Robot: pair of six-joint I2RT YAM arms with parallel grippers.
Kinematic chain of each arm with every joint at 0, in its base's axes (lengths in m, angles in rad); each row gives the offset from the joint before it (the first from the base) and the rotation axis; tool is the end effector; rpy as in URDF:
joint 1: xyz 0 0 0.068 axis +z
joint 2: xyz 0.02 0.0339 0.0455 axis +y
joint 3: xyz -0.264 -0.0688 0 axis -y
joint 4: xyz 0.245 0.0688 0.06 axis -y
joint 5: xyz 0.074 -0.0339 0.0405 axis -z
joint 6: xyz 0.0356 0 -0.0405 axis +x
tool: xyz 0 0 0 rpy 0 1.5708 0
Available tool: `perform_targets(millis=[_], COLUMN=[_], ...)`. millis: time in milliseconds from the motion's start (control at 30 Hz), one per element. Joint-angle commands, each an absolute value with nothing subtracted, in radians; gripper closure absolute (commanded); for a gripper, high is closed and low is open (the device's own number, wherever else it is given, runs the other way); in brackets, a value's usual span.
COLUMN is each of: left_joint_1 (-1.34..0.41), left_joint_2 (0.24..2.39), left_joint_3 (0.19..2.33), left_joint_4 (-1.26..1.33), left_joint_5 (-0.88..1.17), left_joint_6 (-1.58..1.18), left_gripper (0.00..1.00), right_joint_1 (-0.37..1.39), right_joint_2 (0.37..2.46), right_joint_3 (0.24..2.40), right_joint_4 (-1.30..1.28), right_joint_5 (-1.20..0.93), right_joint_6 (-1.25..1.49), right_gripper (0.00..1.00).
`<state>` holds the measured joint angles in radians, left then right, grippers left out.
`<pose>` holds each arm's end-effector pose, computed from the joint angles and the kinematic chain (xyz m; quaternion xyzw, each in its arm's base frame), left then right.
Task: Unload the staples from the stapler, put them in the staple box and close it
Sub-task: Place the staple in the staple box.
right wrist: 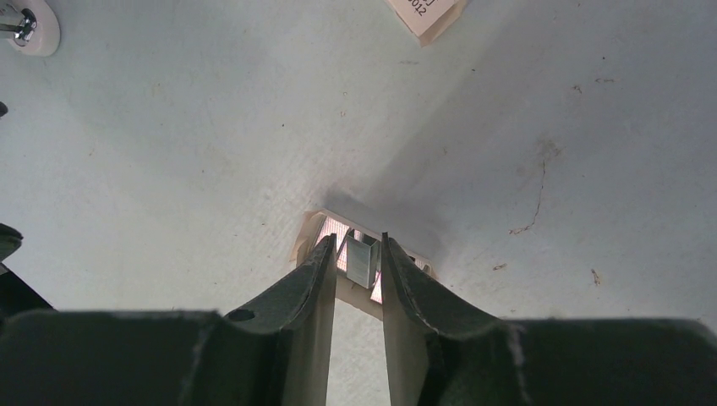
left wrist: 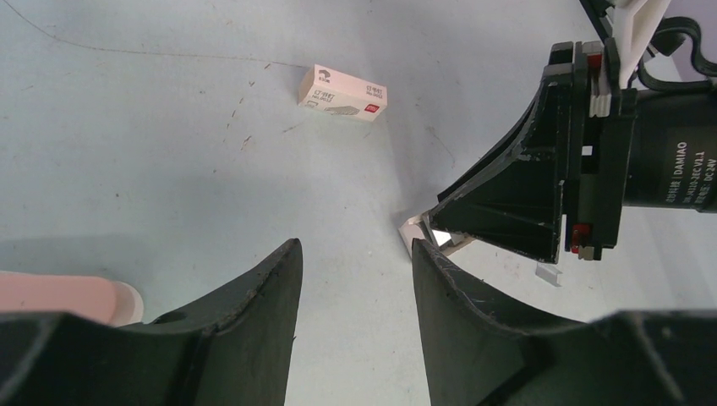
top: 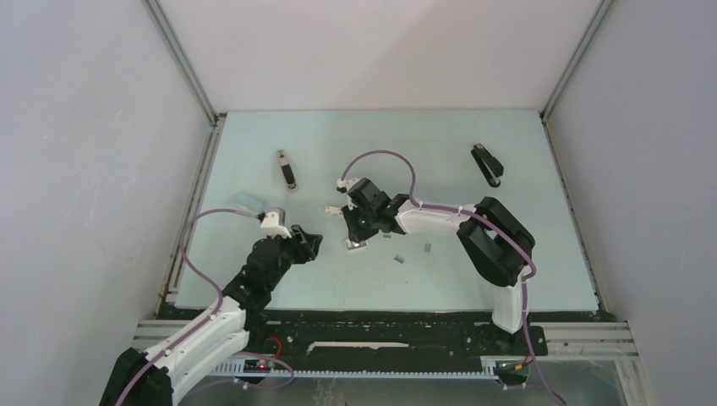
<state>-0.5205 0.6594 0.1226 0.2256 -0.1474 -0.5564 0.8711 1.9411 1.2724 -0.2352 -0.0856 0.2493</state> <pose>0.1384 -0.0733 0.1681 -0.0578 0.8050 -0.2501 0.5348 0.2634 0.3177 0.1688 -0.3021 0.8945 0.2080 0.2555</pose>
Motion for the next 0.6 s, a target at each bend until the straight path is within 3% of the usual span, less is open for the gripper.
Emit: perform_targets(millis=[0,333,567], left_joint_1=[-0.518,-0.518,-0.519], left_joint_2=[0.646,0.646,0.644], left_joint_3=[0.092,0.091,0.090], left_joint_4=[0.244,0.248,0.248], left_joint_5=[-0.158,-0.151,-0.152], left_joint_6=[-0.539,-0.540,-0.538], left_gripper=[0.44,0.44,0.44], right_joint_1=[0.882,0.870,0.866], right_joint_2=[1.909,1.861,1.905], right_joint_3=[1.284,1.293,1.335], right_joint_4=[-0.223,-0.205,-0.223], right_joint_5=[-0.066,-0.084,-0.120], right_joint_6=[0.243,0.189,0.185], right_gripper=[0.66,0.68,0.76])
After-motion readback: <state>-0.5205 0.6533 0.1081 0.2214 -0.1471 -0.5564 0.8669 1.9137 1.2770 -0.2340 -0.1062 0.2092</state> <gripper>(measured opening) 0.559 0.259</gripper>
